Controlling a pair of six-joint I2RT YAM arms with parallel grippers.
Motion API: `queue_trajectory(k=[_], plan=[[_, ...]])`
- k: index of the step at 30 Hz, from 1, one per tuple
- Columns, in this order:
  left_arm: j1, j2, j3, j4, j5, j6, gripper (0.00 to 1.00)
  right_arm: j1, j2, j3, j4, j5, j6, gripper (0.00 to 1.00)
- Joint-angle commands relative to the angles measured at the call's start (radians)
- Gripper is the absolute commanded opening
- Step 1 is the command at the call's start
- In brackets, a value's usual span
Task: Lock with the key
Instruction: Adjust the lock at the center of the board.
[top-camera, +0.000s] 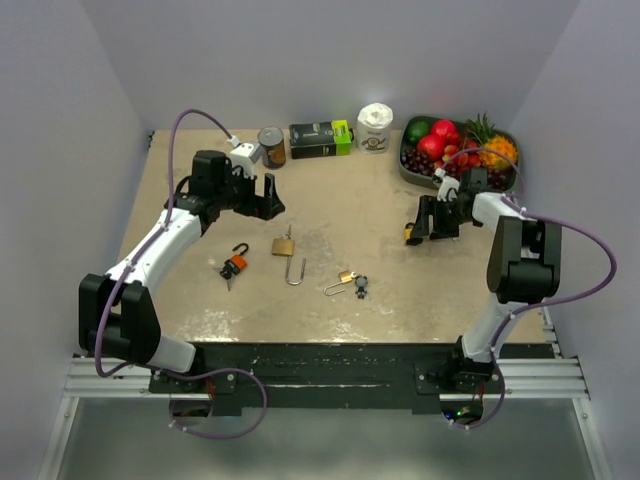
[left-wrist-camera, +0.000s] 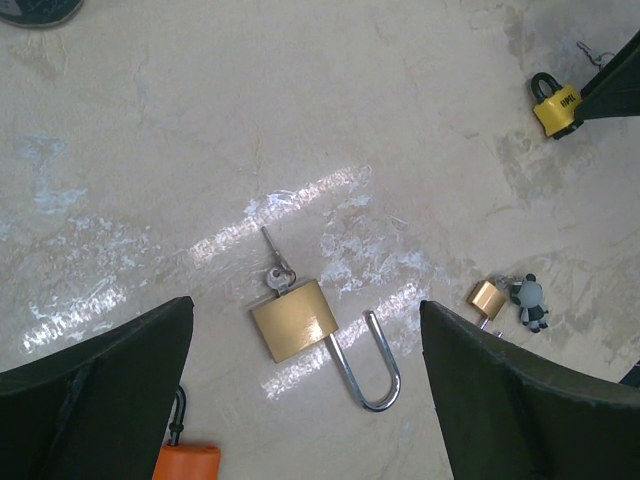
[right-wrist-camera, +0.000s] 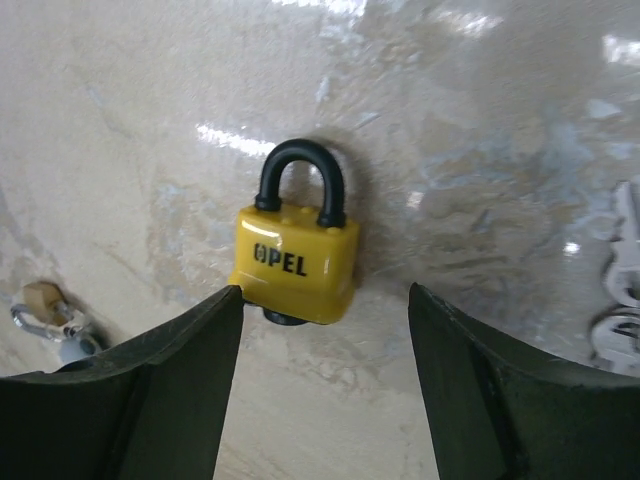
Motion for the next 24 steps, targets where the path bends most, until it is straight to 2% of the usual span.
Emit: queue_trajectory(k=[1, 4, 9, 17, 24], plan=[[0.004, -0.039, -0.008, 0.033, 0.009, -0.005, 0.99, 0.006, -0.079, 0.054, 0.004, 0.123, 0.002, 0.7], [0.004, -0.037, -0.011, 0.037, 0.007, -0.006, 0.99, 0.043, -0.107, 0.043, 0.016, 0.167, 0.039, 0.7], [0.004, -0.034, -0.005, 0.033, 0.001, -0.006, 0.99, 0.172, -0.123, 0.035, 0.012, 0.28, 0.074, 0.71], [0.004, -0.031, 0.02, 0.027, 0.013, -0.023, 0.99, 0.284, -0.084, 0.064, -0.005, 0.59, 0.153, 0.7], [0.004, -0.021, 0.015, 0.034, 0.012, -0.025, 0.99, 0.304, -0.055, 0.061, 0.004, 0.627, 0.164, 0.67]])
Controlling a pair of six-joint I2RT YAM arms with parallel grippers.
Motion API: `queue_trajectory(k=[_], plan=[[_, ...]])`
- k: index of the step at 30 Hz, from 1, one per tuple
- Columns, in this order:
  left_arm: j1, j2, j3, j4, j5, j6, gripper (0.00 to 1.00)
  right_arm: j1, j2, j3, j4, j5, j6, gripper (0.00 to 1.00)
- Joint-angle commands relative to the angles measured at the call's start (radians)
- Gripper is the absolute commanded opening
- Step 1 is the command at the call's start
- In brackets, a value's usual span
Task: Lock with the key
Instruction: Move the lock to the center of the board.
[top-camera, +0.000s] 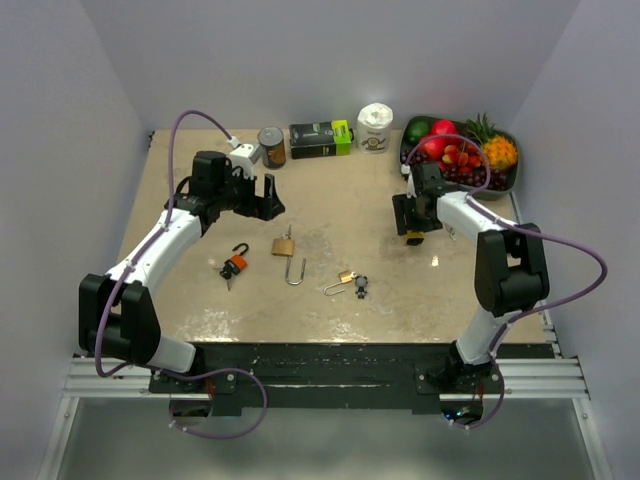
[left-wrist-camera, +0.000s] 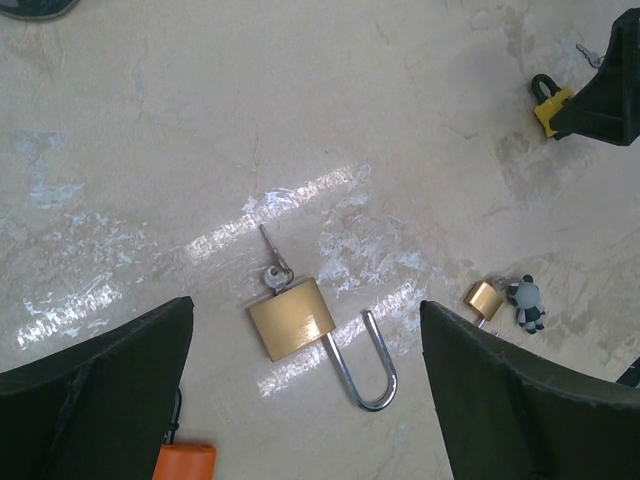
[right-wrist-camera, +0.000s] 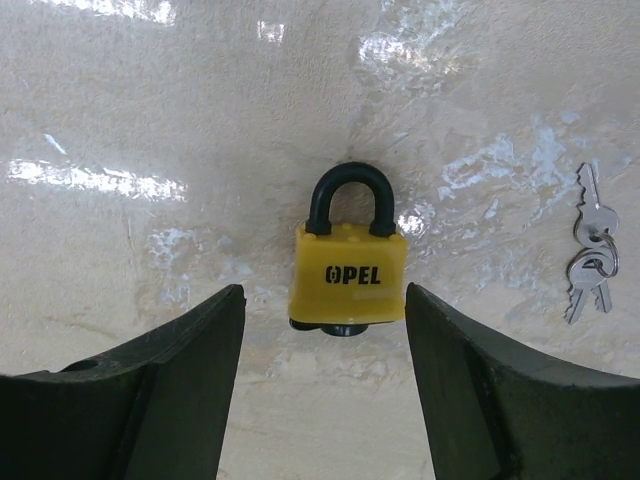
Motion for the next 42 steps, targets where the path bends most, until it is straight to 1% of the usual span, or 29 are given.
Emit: queue_trajectory(k=[1, 7, 9, 10, 12, 13, 15, 18, 22, 23, 26, 31, 39, 40, 41, 42], plan=[[0.004, -0.019, 0.022, 0.034, 0.015, -0.011, 0.99, 0.008, 0.025, 0.031, 0.01, 0.076, 0.028, 0.66], [0.006, -0.019, 0.022, 0.037, 0.015, -0.013, 0.99, 0.008, 0.065, 0.04, 0.011, 0.06, 0.031, 0.65], [0.006, -0.018, 0.022, 0.038, 0.019, -0.014, 0.99, 0.008, 0.071, 0.04, 0.015, 0.053, 0.033, 0.63], [0.006, -0.018, 0.022, 0.037, 0.018, -0.014, 0.99, 0.006, 0.07, 0.04, 0.015, 0.053, 0.036, 0.58], [0.006, -0.019, 0.022, 0.034, 0.019, -0.013, 0.99, 0.006, 0.07, 0.039, 0.017, 0.053, 0.028, 0.53], [0.006, -0.019, 0.022, 0.032, 0.021, -0.01, 0.99, 0.003, 0.065, 0.037, 0.018, 0.056, 0.027, 0.49], [0.009, -0.019, 0.021, 0.03, 0.021, -0.014, 0.99, -0.012, 0.061, 0.033, 0.02, 0.06, 0.014, 0.45], [0.013, -0.016, 0.019, 0.035, 0.027, -0.025, 0.99, -0.046, 0.054, 0.026, 0.021, 0.06, -0.013, 0.43], [0.018, -0.012, 0.016, 0.037, 0.029, -0.017, 0.99, -0.112, 0.039, 0.013, 0.026, 0.059, -0.046, 0.42], [0.018, -0.01, 0.015, 0.037, 0.029, -0.016, 0.99, -0.121, 0.036, 0.008, 0.029, 0.056, -0.097, 0.42], [0.019, -0.007, 0.011, 0.037, 0.036, -0.016, 0.99, -0.158, 0.033, 0.003, 0.032, 0.03, -0.136, 0.42], [0.019, 0.002, 0.01, 0.044, 0.048, -0.02, 0.99, -0.161, 0.027, 0.002, 0.037, -0.013, -0.162, 0.43], [0.019, -0.001, 0.007, 0.038, 0.047, -0.019, 0.99, -0.147, 0.041, 0.017, 0.032, -0.041, -0.113, 0.45], [0.019, -0.002, 0.007, 0.038, 0.044, -0.02, 0.99, -0.147, 0.042, 0.014, 0.032, -0.035, -0.102, 0.45], [0.019, -0.002, 0.007, 0.038, 0.042, -0.02, 0.99, -0.146, 0.042, 0.014, 0.032, -0.032, -0.099, 0.52], [0.019, -0.006, 0.007, 0.034, 0.039, -0.019, 0.99, -0.147, 0.045, 0.014, 0.027, -0.029, -0.096, 0.56]])
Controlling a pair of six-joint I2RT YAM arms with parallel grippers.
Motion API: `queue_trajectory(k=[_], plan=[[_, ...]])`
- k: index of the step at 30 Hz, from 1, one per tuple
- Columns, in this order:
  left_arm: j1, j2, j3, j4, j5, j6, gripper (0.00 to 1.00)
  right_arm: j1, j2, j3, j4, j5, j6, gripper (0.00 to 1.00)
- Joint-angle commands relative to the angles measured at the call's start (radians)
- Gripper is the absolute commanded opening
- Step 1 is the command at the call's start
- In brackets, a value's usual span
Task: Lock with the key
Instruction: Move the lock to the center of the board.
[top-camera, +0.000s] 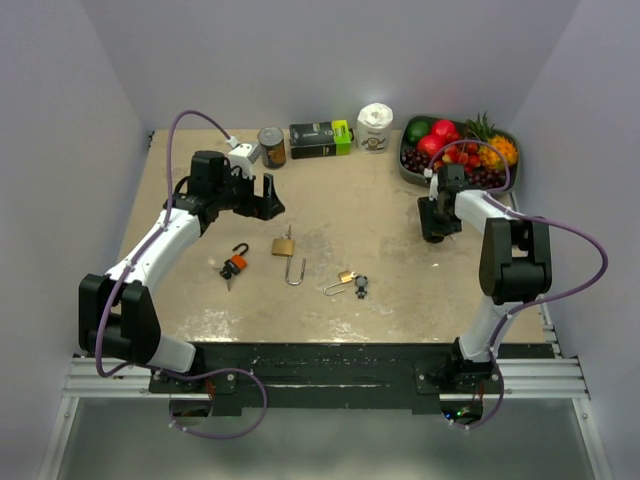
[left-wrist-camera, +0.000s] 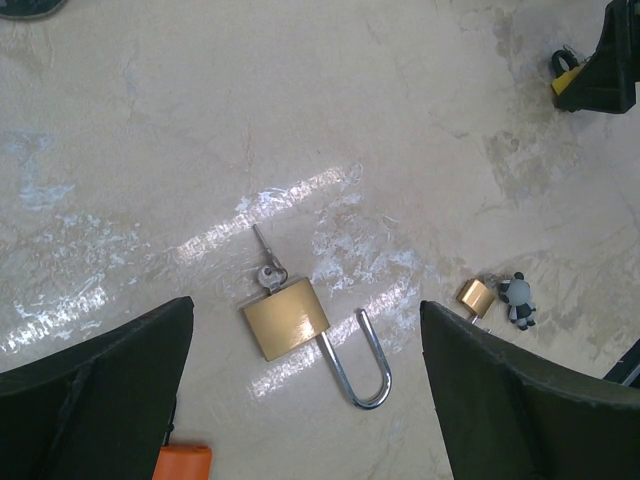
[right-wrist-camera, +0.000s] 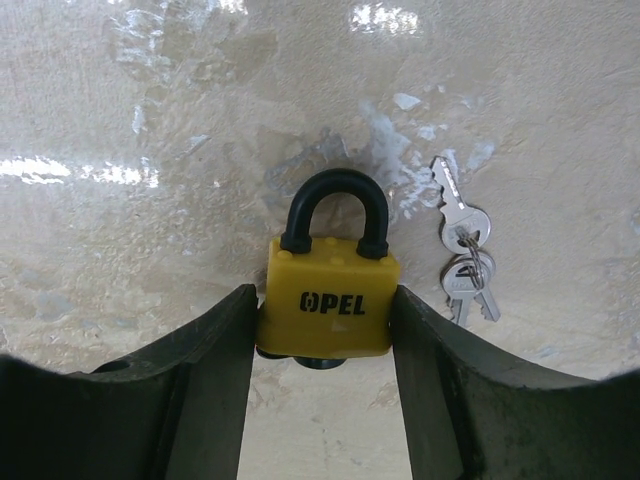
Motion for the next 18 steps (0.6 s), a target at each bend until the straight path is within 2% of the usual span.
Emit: queue_trajectory(k=[1, 5, 8, 15, 17, 18], plan=[[0.009, -0.006, 0.007, 0.033, 0.007, -0.012, 0.99, 0.015, -0.031, 0.012, 0.006, -0.027, 0.033, 0.59], [0.012, -0.012, 0.014, 0.01, 0.019, 0.008, 0.99, 0.015, -0.057, 0.021, -0.009, -0.026, 0.043, 0.78], [0.022, -0.023, 0.015, 0.002, 0.038, 0.016, 0.99, 0.016, -0.085, 0.052, -0.026, -0.045, 0.049, 0.86], [0.102, -0.144, -0.024, 0.051, 0.009, -0.048, 0.99, 0.042, -0.203, 0.164, -0.044, -0.084, -0.021, 0.92], [0.113, -0.165, -0.039, 0.065, 0.007, -0.026, 0.99, 0.059, -0.249, 0.165, 0.023, -0.078, -0.126, 0.99], [0.113, -0.175, -0.041, 0.063, -0.008, 0.0, 0.99, 0.061, -0.301, 0.149, 0.063, -0.09, -0.159, 0.99]])
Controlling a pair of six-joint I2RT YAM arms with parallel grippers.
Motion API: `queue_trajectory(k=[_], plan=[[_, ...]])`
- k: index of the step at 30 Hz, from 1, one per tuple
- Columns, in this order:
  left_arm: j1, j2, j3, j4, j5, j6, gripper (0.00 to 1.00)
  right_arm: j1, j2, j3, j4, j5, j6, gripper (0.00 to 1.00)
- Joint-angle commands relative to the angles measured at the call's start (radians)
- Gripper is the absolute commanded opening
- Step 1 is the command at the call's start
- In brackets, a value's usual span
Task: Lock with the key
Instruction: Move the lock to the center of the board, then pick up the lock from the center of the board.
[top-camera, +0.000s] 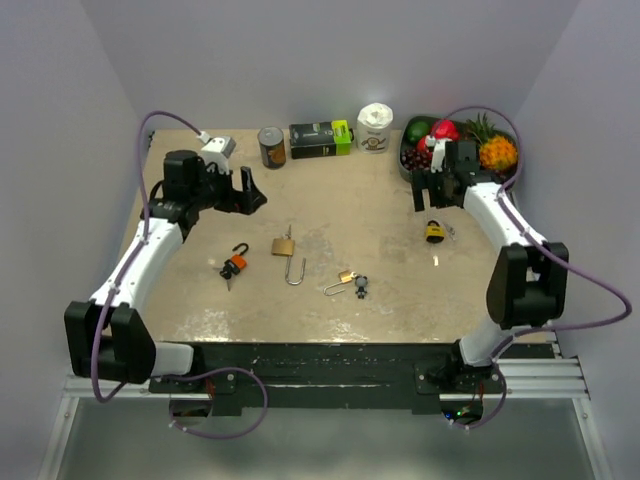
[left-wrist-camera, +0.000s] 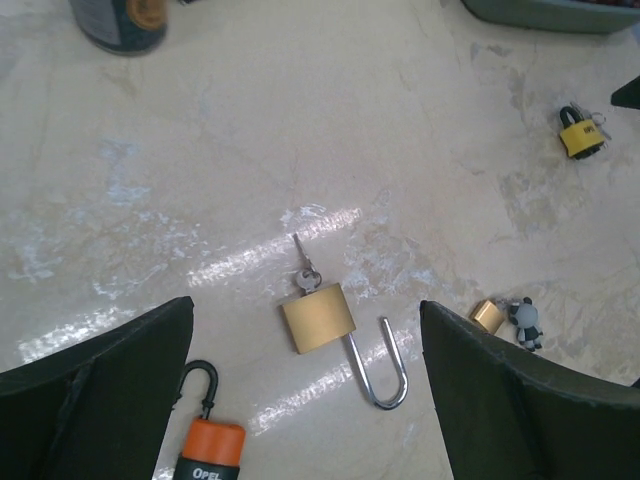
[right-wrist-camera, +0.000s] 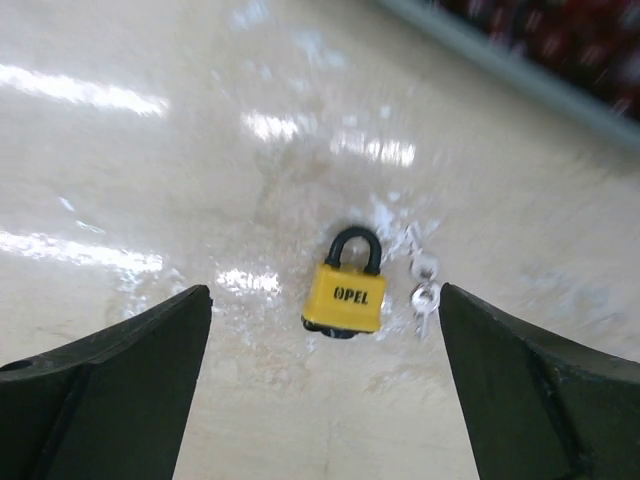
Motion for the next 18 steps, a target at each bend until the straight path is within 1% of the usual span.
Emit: queue_trajectory(k=[1, 2, 3, 5, 6, 8, 9, 10, 12, 13, 15, 18], plan=[[0.023, -0.084, -0.014, 0.049, -0.04, 0.032, 0.99, 0.032, -0.182, 0.028, 0.19, -0.047, -0.181, 0.99], [0.024, -0.075, -0.005, 0.023, -0.036, 0.07, 0.99, 0.032, -0.204, 0.014, 0.232, -0.044, -0.198, 0.99], [0.024, -0.04, 0.032, -0.072, -0.03, 0.179, 0.99, 0.032, -0.227, 0.008, 0.264, -0.035, -0.208, 0.99], [0.047, 0.013, 0.067, -0.199, 0.01, 0.288, 0.99, 0.032, -0.227, 0.052, 0.28, -0.068, -0.212, 0.99], [0.064, 0.055, 0.058, -0.275, 0.04, 0.395, 0.99, 0.032, -0.219, 0.078, 0.259, -0.091, -0.221, 0.99], [0.099, 0.077, 0.026, -0.317, 0.073, 0.484, 0.99, 0.032, -0.186, 0.151, 0.171, -0.165, -0.216, 0.99], [0.107, 0.088, -0.015, -0.334, 0.077, 0.567, 0.99, 0.033, -0.175, 0.165, 0.138, -0.192, -0.23, 0.99], [0.107, 0.094, -0.032, -0.34, 0.039, 0.607, 0.99, 0.032, -0.17, 0.164, 0.118, -0.2, -0.256, 0.99], [0.109, 0.118, -0.064, -0.353, 0.007, 0.681, 0.99, 0.03, -0.175, 0.137, 0.12, -0.208, -0.251, 0.99], [0.109, 0.126, -0.071, -0.354, -0.03, 0.687, 0.99, 0.03, -0.179, 0.127, 0.123, -0.217, -0.238, 0.99], [0.107, 0.157, -0.069, -0.371, -0.044, 0.697, 0.99, 0.03, -0.204, 0.097, 0.123, -0.259, -0.228, 0.99], [0.104, 0.183, -0.088, -0.319, -0.09, 0.678, 0.97, 0.032, -0.247, 0.028, 0.177, -0.312, -0.201, 0.99]])
